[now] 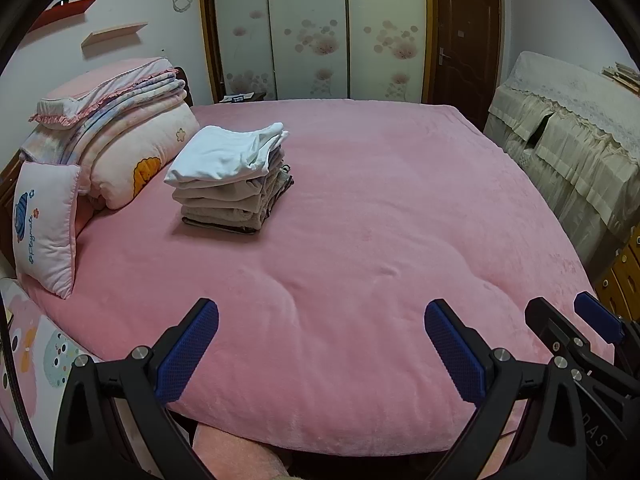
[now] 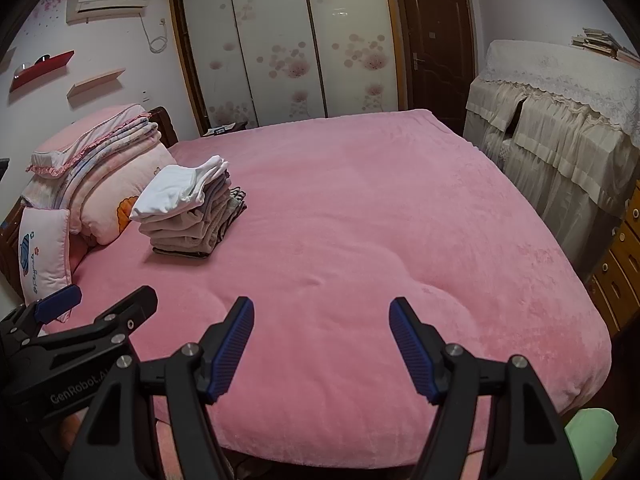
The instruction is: Fold small clothes
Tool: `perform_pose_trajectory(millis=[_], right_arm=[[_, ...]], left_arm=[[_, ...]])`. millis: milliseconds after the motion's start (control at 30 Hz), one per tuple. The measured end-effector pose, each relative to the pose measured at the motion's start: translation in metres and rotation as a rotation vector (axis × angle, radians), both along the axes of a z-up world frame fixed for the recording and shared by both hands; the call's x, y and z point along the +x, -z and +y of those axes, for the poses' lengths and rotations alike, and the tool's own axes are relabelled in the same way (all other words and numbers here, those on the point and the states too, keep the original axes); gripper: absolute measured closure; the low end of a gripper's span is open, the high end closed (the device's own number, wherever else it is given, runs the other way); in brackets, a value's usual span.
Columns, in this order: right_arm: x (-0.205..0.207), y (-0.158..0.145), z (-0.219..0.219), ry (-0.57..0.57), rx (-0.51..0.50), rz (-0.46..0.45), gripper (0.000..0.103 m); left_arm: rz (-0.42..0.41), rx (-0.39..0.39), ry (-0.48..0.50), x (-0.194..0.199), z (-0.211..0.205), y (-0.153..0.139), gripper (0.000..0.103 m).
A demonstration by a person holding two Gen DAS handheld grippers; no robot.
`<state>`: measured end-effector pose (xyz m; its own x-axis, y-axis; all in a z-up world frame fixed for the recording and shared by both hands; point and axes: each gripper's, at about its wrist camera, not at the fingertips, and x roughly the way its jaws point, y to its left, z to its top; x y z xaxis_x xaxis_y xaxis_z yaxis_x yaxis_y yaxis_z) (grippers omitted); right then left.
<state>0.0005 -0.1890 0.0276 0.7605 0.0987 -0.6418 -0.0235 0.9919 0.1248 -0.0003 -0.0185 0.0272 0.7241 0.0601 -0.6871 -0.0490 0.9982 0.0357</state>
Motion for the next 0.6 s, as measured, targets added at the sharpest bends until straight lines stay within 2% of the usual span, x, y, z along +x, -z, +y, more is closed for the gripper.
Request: perform_pose_trajectory(millis=[600], right_arm=[[-0.0020,0.0011,-0.0008,0.000,0.004,0.007,0.032]], left_arm=[[0.019,-0.009,0.009,0.0007,0.0065,0.0041,0.001]])
